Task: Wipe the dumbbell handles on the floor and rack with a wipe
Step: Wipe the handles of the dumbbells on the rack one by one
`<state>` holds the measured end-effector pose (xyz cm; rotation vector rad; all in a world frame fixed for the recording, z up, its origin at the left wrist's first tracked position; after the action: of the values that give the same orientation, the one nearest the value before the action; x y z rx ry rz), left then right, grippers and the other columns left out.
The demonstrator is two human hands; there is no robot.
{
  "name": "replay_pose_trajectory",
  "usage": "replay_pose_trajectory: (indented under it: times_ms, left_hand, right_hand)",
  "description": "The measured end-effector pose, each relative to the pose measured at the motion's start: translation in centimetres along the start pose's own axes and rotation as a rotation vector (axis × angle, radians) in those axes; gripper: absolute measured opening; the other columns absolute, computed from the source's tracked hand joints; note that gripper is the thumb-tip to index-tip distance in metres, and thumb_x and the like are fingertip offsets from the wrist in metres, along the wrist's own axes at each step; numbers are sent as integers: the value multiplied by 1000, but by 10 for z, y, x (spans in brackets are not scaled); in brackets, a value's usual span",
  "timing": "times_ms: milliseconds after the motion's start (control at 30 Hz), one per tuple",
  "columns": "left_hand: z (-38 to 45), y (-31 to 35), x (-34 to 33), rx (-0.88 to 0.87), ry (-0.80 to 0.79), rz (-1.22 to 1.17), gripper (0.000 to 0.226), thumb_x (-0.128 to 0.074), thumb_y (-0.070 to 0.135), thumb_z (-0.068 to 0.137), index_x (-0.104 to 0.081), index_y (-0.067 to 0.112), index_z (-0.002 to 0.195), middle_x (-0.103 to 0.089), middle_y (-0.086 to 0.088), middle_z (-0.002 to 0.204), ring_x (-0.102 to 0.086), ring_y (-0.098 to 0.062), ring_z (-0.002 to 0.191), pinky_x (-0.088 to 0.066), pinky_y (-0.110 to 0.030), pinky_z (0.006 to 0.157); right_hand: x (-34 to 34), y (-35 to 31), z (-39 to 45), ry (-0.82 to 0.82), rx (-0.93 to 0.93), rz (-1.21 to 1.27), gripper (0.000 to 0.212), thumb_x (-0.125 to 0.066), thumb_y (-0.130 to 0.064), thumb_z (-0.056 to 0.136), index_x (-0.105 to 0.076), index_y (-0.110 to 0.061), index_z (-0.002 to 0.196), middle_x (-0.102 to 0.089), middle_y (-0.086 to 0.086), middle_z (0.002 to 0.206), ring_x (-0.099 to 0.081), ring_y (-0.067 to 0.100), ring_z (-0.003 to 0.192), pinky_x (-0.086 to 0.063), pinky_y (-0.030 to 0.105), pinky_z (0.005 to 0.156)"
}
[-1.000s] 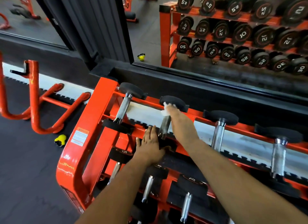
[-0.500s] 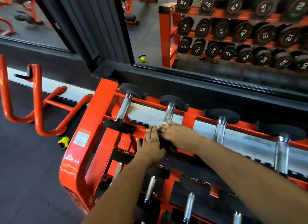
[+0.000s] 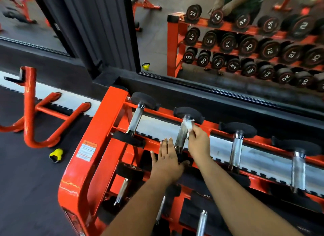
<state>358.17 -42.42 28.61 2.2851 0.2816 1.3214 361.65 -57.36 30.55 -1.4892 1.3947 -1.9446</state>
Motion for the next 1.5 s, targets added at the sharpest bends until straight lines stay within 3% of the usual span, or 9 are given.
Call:
replay_pose_trajectory:
  times_ms: [233,333,500,833,1000,1100,1200,1333,1500]
  left_hand:
    - [0,0,0,-5,6,0,102,-49,62,96,17,19,160,17,-4,169,17,-19,155,8,-58,123]
    - [-1,1,1,-2,10,6,102,-49,63,96,18,19,159,18,-4,169,16,-19,155,7,-59,123]
    - [-2,2,1,-3,25,4,102,-50,63,95,16,20,160,16,-4,169,17,-18,155,7,-58,123]
    - [-2,3,2,21,5,-6,102,-50,62,96,17,19,160,21,1,168,21,-16,154,11,-58,123]
    - [0,1,1,27,10,-2,103,-50,64,96,18,19,159,21,0,168,21,-17,154,7,-59,123]
    - [0,0,1,33,6,-10,103,-51,62,96,18,20,160,20,0,169,21,-17,154,8,-60,123]
    - [-1,1,2,40,-2,-9,102,-54,55,96,17,20,160,19,0,169,20,-17,154,9,-60,123]
    - [0,0,-1,52,-10,-43,101,-55,48,94,17,20,160,20,-1,169,17,-19,155,11,-58,123]
    - [2,-1,-1,52,18,-15,105,-55,59,94,17,20,160,20,2,169,20,-16,154,12,-58,122]
  right_hand:
    - [-24,19,-25,-196,-654,722,20,-50,-11,98,-63,-15,82,-64,7,69,-61,22,62,-51,31,60]
    - [-22,4,10,-165,-659,1024,21,-50,-20,102,-67,-9,105,-73,14,101,-69,25,91,-54,38,92]
    - [-39,14,-8,-444,-672,770,35,-62,-32,98,-69,-6,120,-74,12,109,-71,26,97,-53,44,100]
    - [-29,19,-20,-496,-669,606,33,-66,-36,96,-69,-5,110,-77,14,101,-74,31,92,-58,43,91]
    - [-4,21,0,-273,-427,416,18,-55,-8,101,-69,-12,91,-76,14,85,-66,20,69,-54,28,65]
    - [1,-17,12,-143,111,-271,31,-46,-11,102,-63,-20,126,-70,9,101,-61,22,82,-44,21,61]
    - [-9,-10,-3,-263,465,-793,66,-36,-4,96,-24,-21,159,-41,11,157,-46,31,138,-46,43,107]
    - [-24,-1,-32,-454,1110,-968,54,-47,-17,93,-49,-21,147,-49,1,152,-36,20,147,-24,47,122]
    - [-12,-33,0,-403,1037,-1117,62,-39,-11,91,-43,-20,152,-42,1,157,-30,20,150,-13,48,123]
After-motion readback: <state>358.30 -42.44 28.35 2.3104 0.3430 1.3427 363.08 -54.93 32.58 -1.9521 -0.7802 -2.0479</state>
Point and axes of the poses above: each hand's wrist, its own z-axis towards the middle knuckle, its own x-axis out of the back of the hand, y = z × x, the point moved 7 cm from there along z, towards the middle knuckle
